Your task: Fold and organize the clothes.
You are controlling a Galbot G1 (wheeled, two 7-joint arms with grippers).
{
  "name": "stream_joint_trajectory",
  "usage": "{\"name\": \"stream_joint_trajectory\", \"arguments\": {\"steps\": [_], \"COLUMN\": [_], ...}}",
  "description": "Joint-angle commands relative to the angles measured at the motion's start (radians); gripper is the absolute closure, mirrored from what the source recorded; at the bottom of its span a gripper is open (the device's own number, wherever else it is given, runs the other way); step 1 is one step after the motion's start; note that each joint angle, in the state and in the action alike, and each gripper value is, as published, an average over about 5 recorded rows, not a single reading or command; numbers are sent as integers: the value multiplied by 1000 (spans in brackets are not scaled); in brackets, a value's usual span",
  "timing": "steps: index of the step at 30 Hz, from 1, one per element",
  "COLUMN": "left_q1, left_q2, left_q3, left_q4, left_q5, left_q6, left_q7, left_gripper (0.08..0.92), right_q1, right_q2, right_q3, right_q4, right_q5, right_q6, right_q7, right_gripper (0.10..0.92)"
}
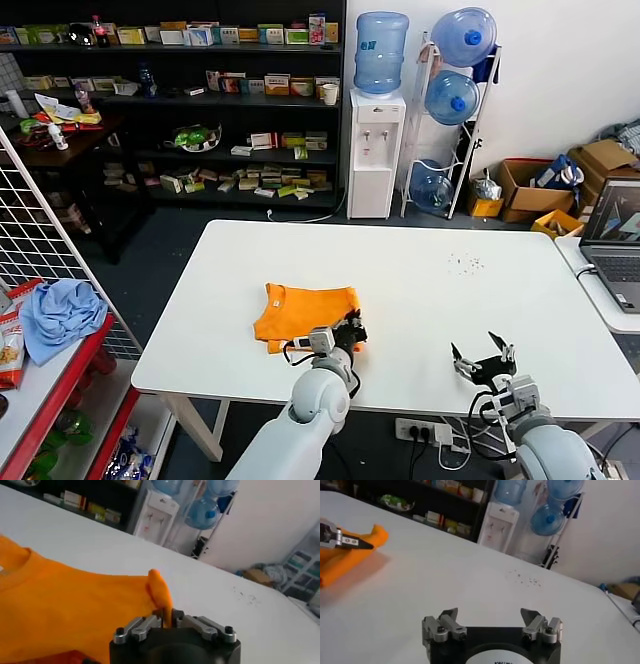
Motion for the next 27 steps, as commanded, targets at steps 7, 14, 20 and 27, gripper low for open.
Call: {"name": "stream_joint_trajectory", "arguments": {"steps": [7,14,20,27], "left_q1": [75,167,290,386], "left_q2": [42,281,398,417], "left_q3": [48,-37,-160,-327], "left_q4": [-146,-267,-276,-261], "left_q5": [-8,177,437,526], "left_q6": [-198,-237,-417,-521], "left_q7": [110,198,228,229], "left_gripper": [530,322,199,177], "right_q1": [20,38,66,52], "right_q2": [17,45,145,246], "right_q3": [-13,7,86,167], "right_q4": [14,14,14,32], "right_q5": [1,-3,-68,-148], "right_q6": [-9,26,48,52], "right_q7": [8,-46,-148,-240], "right_gripper": [203,203,203,203]}}
